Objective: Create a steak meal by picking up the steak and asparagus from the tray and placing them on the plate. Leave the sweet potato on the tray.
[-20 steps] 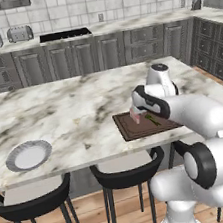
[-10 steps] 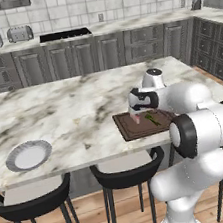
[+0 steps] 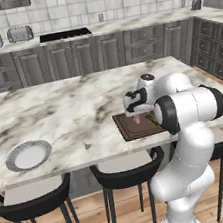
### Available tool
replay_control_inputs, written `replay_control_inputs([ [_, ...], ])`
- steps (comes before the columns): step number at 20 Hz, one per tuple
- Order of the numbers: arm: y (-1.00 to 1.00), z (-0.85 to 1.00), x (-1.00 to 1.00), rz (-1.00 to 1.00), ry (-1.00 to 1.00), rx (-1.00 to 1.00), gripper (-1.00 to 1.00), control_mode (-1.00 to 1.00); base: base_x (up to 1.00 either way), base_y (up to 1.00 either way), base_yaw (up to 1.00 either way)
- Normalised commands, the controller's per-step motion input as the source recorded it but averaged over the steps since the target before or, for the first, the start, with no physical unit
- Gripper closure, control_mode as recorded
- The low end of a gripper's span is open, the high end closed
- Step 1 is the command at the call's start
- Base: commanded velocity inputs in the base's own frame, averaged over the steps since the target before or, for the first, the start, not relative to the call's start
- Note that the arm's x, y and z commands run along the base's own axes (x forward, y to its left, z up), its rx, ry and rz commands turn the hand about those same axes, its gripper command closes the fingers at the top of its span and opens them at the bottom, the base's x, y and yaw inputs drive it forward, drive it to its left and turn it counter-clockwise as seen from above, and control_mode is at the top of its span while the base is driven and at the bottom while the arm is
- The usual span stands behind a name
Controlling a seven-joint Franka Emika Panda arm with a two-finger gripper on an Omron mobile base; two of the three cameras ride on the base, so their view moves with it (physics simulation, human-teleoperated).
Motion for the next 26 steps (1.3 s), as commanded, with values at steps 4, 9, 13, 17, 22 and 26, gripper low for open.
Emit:
replay_control_inputs([
  [4, -0.07, -0.4, 0.56, 0.0, 0.03, 0.0, -1.0, -1.0, 0.0, 0.0, 0.0],
  [9, -0.08, -0.39, 0.54, 0.0, 0.03, 0.0, -1.0, -1.0, 0.0, 0.0, 0.0],
  [13, -0.04, -0.39, 0.51, 0.0, 0.02, 0.0, -1.0, -1.0, 0.0, 0.0, 0.0],
  [17, 0.0, -0.41, 0.41, 0.0, 0.01, 0.0, -1.0, -1.0, 0.0, 0.0, 0.0],
  [22, 0.0, -0.33, 0.03, 0.0, -0.07, 0.01, 1.0, -1.0, 0.0, 0.0, 0.0],
  [26, 0.0, -0.23, -0.44, 0.0, -0.26, 0.04, 1.0, -1.0, 0.0, 0.0, 0.0],
])
